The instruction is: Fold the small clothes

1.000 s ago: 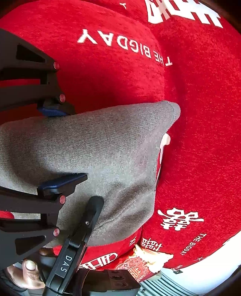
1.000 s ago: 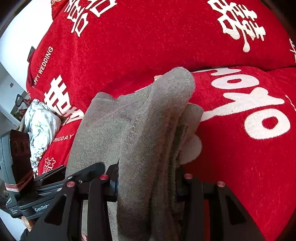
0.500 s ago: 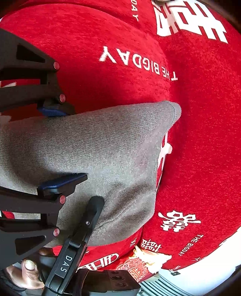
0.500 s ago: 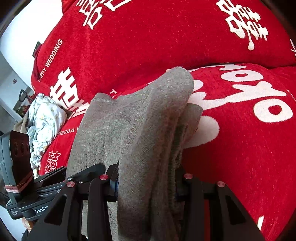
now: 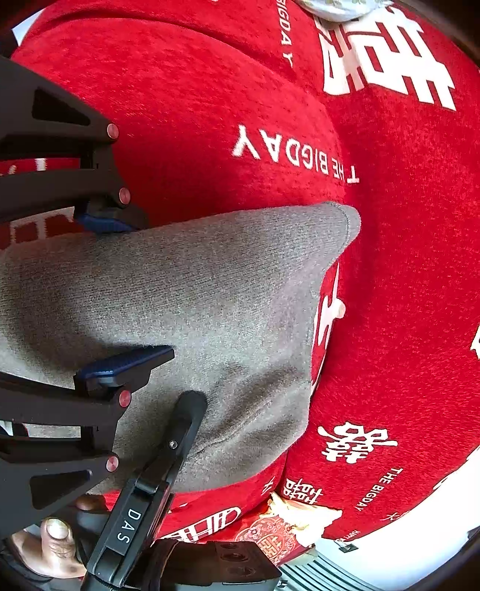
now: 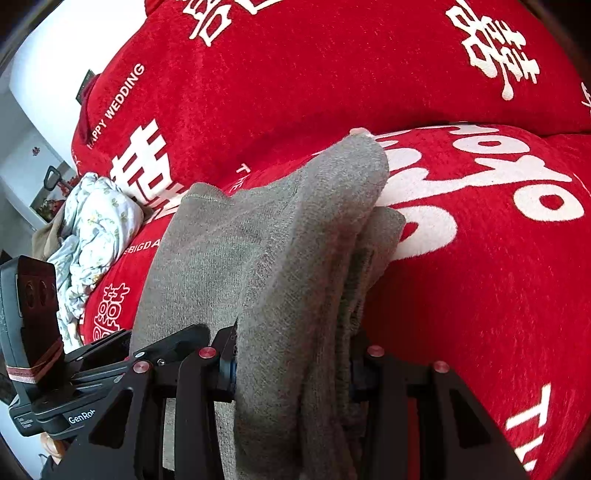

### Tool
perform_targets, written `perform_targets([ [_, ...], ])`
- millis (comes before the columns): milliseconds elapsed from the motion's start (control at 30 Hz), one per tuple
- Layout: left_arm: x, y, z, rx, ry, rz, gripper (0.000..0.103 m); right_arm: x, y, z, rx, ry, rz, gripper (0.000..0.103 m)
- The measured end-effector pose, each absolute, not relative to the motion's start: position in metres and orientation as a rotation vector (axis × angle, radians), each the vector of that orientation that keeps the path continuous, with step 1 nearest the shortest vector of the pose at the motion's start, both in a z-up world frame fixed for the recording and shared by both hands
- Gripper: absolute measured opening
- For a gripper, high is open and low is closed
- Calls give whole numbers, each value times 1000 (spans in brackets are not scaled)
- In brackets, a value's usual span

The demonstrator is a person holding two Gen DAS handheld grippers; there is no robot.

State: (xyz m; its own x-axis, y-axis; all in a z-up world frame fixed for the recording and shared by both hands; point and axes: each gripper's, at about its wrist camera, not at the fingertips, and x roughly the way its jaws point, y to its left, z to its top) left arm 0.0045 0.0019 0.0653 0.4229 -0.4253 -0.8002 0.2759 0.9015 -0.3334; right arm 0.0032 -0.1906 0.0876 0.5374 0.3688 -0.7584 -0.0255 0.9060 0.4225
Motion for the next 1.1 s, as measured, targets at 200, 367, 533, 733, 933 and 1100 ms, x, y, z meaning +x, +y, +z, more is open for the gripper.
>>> perform_targets([
  [200,-8,14,65,-158,1044,-426,54,-8,-177,87,380,979,254,43],
  [367,-18,21,66,-151,1038,-415,54,-16,-169,86,366,976,261,43],
  [533,-27,25,64,-147,1034,-409,54,-24,-163,86,346,971,263,43],
  [733,-35,28,63,-140,1028,-403,54,-30,-157,87,329,961,261,43],
  [933,-39,30,61,-137,1021,-405,54,-32,-157,86,328,958,261,43],
  [1100,-42,30,59,-132,1010,-406,55,-34,-157,85,331,955,261,43],
])
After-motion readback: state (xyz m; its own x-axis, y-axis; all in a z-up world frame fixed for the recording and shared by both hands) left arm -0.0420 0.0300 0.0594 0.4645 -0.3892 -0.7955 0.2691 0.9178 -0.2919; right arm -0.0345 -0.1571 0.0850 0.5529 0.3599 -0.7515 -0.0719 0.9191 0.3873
